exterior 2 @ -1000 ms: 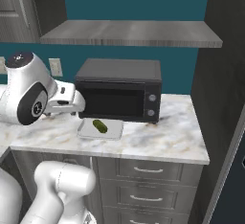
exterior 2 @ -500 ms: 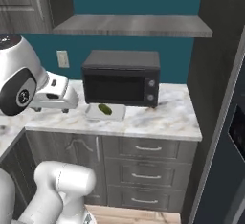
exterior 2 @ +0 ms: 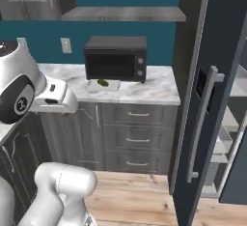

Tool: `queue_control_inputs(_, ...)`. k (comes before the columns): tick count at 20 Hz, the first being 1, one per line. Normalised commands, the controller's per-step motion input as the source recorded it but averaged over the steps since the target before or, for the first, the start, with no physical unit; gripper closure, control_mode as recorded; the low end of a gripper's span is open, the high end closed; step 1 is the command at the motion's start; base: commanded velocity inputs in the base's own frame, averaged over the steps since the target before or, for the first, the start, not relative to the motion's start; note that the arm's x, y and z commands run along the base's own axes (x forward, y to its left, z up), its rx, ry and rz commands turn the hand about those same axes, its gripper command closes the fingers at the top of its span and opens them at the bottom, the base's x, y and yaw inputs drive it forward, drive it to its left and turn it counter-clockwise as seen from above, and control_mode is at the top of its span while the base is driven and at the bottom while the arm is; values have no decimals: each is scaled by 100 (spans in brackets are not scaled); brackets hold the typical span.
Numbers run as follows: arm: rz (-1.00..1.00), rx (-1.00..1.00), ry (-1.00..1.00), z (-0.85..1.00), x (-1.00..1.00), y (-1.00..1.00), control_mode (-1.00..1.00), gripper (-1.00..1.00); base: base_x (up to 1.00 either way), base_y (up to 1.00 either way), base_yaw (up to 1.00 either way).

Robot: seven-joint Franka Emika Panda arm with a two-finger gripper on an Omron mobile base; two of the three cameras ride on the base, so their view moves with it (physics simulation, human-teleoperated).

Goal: Take the lemon and cucumber out of the freezer and place them in the tupperware container on the counter. Then put the tupperware containing the vegetables back in the freezer.

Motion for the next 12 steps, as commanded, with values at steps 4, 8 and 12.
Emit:
queue_control_inputs(4, 0, 0, 0, 0, 0, 0, 100, -100, -76, -91, 1)
queue_control_inputs(8, 0, 0, 0, 0, 0, 0, 100, -100, -22, -100, 17)
queue_control_inputs(12, 0, 0, 0, 0, 0, 0, 100, -100, 0, -100, 21)
